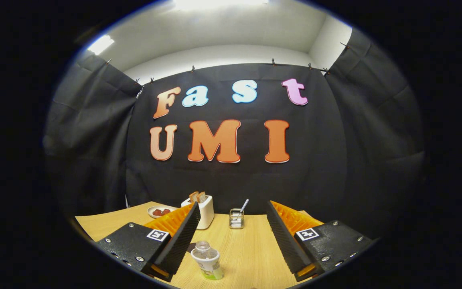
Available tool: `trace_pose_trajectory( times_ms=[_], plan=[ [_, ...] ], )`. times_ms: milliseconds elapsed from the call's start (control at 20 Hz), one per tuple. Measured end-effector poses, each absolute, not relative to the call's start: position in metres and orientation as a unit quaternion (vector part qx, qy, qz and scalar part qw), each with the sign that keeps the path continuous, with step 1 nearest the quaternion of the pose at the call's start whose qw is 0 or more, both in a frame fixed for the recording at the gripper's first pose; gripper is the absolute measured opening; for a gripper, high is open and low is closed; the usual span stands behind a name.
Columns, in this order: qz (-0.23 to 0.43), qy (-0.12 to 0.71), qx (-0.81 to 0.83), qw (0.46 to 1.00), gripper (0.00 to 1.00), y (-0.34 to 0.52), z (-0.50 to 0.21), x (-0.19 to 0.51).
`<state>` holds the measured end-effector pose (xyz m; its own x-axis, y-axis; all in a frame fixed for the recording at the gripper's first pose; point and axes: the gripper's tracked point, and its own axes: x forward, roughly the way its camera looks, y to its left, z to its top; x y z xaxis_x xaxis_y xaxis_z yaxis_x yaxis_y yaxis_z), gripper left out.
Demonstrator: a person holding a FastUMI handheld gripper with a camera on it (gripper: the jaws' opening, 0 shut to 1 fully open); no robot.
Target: Take the bottle from table, then pour the juice into the cup, finally place the bottle on the coaster
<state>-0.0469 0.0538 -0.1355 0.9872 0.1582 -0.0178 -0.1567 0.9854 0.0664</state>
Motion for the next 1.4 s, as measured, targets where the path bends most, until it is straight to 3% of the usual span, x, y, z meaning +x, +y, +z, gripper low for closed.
trace_pose_trajectory(
  times_ms=[550, 1400],
  plan=[
    [0.113, 0.063, 0.033, 0.991, 0.99, 0.083, -0.253, -0.053],
    [0.15, 0.115, 0.029, 0.982, 0.99, 0.128, -0.333, -0.034]
  ],
)
